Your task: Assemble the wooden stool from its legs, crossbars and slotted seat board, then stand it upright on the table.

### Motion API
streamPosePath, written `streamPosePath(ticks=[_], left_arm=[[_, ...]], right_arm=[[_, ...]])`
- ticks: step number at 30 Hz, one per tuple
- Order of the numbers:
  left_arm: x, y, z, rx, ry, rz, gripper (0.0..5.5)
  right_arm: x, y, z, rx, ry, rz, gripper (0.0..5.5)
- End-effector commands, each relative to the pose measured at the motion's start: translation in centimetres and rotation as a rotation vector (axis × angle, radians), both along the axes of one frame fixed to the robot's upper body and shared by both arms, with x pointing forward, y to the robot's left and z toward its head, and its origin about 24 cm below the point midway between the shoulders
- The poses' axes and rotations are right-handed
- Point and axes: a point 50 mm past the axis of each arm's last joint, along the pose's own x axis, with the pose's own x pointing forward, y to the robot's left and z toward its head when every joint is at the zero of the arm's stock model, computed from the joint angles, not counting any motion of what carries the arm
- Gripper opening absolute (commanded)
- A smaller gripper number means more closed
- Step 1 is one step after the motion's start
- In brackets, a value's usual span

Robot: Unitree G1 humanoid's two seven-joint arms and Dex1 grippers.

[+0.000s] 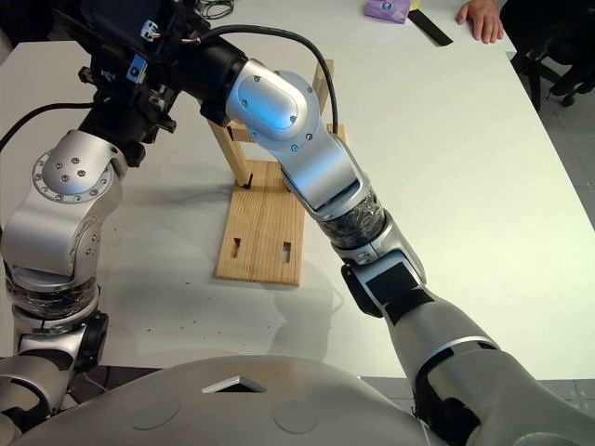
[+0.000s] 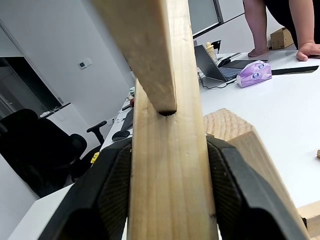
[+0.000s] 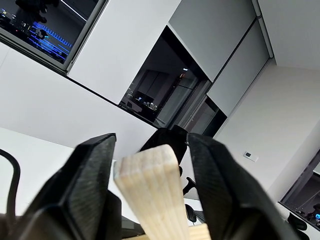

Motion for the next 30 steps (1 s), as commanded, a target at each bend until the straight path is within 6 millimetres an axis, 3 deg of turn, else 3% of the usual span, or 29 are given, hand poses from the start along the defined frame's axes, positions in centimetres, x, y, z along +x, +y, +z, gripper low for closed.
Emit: streamPosePath(ticks=[1,5,12,30], left_arm=[[-1.0,0.4,-0.7,0.005,0.030,-0.004,2.06],[-1.3,0.5,-0.7,-0.001,0.023,-0.009,2.06],[-0.8,0.3,-0.5,0.000,0.007,-0.016,2.06],[-2.0,-1.4,0.1,0.029,-0.053,-0.122,2.06]], right_arm=[[-0.1,-0.4,-0.4,-0.011,0.011,0.006,1.91],[-0.1,-0.5,-0.4,-0.013,0.013,0.008,1.46],[-0.3,-0.5,-0.3,-0.013,0.021,0.030,1.45],[0.4,-1.4,0.9,0.035,0.105,0.054,1.45]])
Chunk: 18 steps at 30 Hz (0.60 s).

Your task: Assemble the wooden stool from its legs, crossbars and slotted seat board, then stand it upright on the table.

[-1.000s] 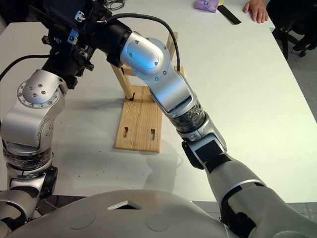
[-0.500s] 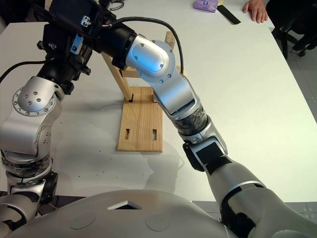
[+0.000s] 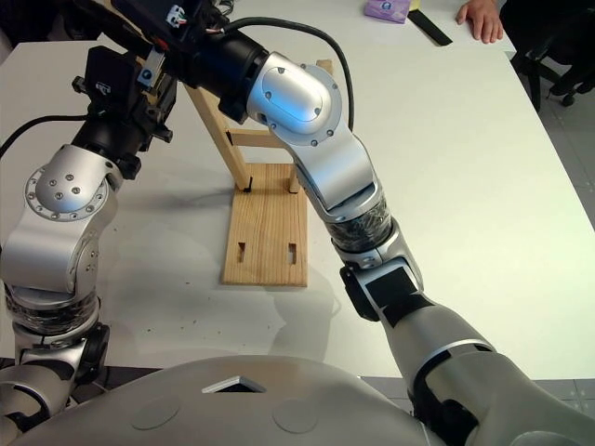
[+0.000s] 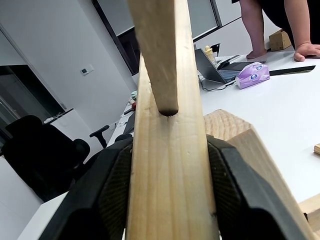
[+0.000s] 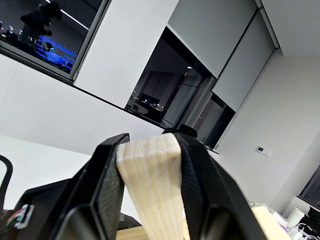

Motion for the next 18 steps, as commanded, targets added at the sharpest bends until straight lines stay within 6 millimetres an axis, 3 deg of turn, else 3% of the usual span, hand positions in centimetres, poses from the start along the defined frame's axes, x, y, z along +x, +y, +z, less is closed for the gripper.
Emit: streamPosePath(ticks=[1,18], left_arm=[[-0.7,-1.4,0.3,-0.001,-0.032,-0.103,2.06],[-1.5,-2.2,0.7,-0.032,-0.068,-0.165,2.05]], right_arm=[[0.4,-0.1,0.3,-0.006,0.023,0.005,1.45],[1.6,-1.0,-0.2,-0.036,0.035,-0.046,1.39]])
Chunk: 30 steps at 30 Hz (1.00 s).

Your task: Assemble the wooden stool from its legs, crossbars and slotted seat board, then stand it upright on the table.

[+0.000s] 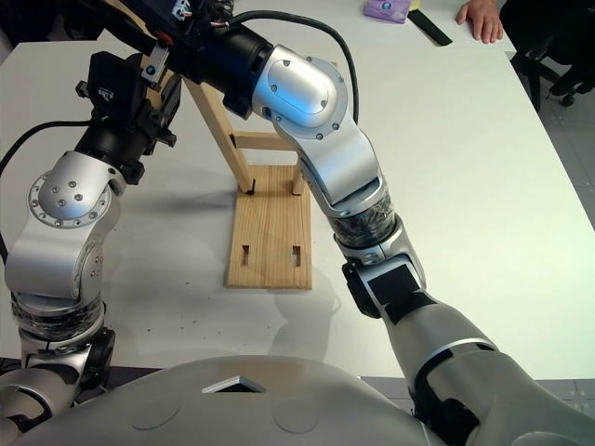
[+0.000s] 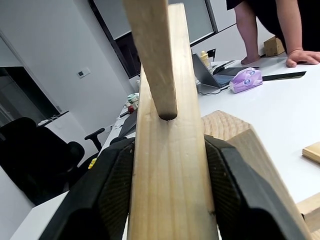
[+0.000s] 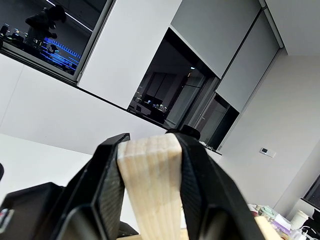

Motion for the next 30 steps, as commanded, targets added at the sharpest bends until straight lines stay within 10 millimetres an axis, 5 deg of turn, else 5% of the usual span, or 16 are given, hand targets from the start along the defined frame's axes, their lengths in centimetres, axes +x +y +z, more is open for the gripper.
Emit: streamPosePath(ticks=[1,28,30], left_arm=[[-1.0,-1.6,0.9,-0.009,-0.063,-0.131,2.05],[-0.8,-1.1,0.9,-0.039,-0.077,-0.083,2.05],[-0.7,-0.9,1.0,-0.043,-0.081,-0.072,2.05]], right_arm=[[1.2,-0.5,-0.2,-0.020,0.036,-0.048,1.38],[1.9,-1.4,0.2,-0.034,-0.004,-0.075,1.35],[1.8,-1.3,0.1,-0.052,-0.016,-0.067,1.80]])
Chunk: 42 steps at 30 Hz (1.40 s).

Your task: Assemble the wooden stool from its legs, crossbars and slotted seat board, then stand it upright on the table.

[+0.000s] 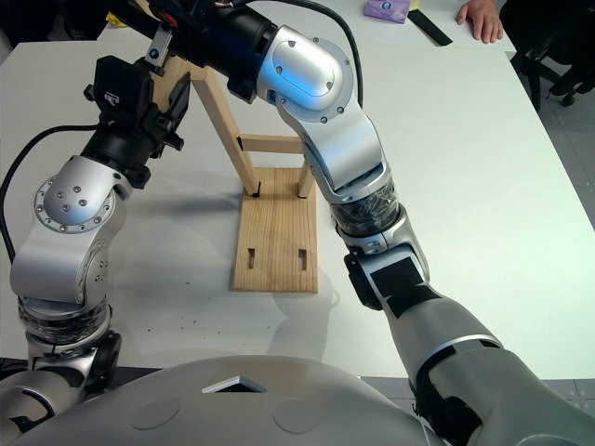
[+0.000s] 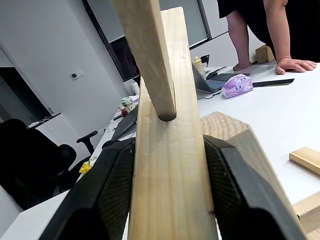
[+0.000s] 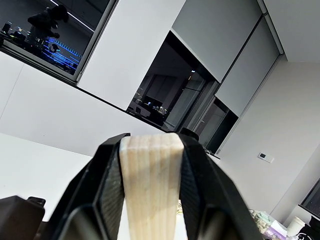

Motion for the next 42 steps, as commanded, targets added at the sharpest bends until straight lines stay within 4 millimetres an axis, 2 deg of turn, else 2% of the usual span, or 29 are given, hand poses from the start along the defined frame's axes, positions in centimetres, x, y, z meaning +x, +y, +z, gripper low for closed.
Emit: streamPosePath(ticks=[1,11,16,21,24,26,28,32,36,39,42], left_arm=[[-0.5,-0.5,1.1,-0.013,-0.076,-0.045,2.05],[-0.3,0.8,1.2,-0.017,-0.086,0.011,2.05],[0.7,2.1,1.3,-0.014,-0.086,0.064,2.05],[1.8,4.4,1.8,-0.091,-0.087,0.111,2.05],[2.4,6.2,2.5,-0.234,-0.086,0.112,2.05],[2.8,6.8,3.0,-0.474,-0.072,0.029,2.05],[2.7,6.9,3.8,-0.653,-0.068,-0.140,2.05],[1.4,6.7,5.5,-0.878,-0.079,-0.468,2.05],[-1.0,4.9,7.0,-0.928,-0.110,-0.825,2.05],[-2.2,3.9,7.6,-0.932,-0.086,-1.002,2.05],[-3.2,2.8,7.6,-0.897,-0.030,-1.106,2.05]], right_arm=[[0.9,-1.1,-0.7,-0.050,0.009,-0.072,1.97],[0.5,-1.3,0.4,-0.023,-0.021,-0.086,3.47],[-0.2,-1.2,0.9,0.004,-0.019,-0.076,4.15],[-0.9,-1.5,0.9,0.003,-0.002,-0.038,4.21],[-1.4,-2.3,0.6,0.021,0.049,0.020,4.21],[-1.5,-3.4,0.3,0.068,0.163,0.088,4.21],[-1.0,-4.9,0.2,0.132,0.311,0.134,4.21],[1.3,-7.8,0.4,0.211,0.544,0.127,4.21],[2.9,-10.1,0.8,0.260,0.750,0.210,4.21],[3.4,-11.1,0.9,0.270,0.831,0.252,4.21],[3.0,-11.1,1.7,0.251,0.858,0.354,4.21]])
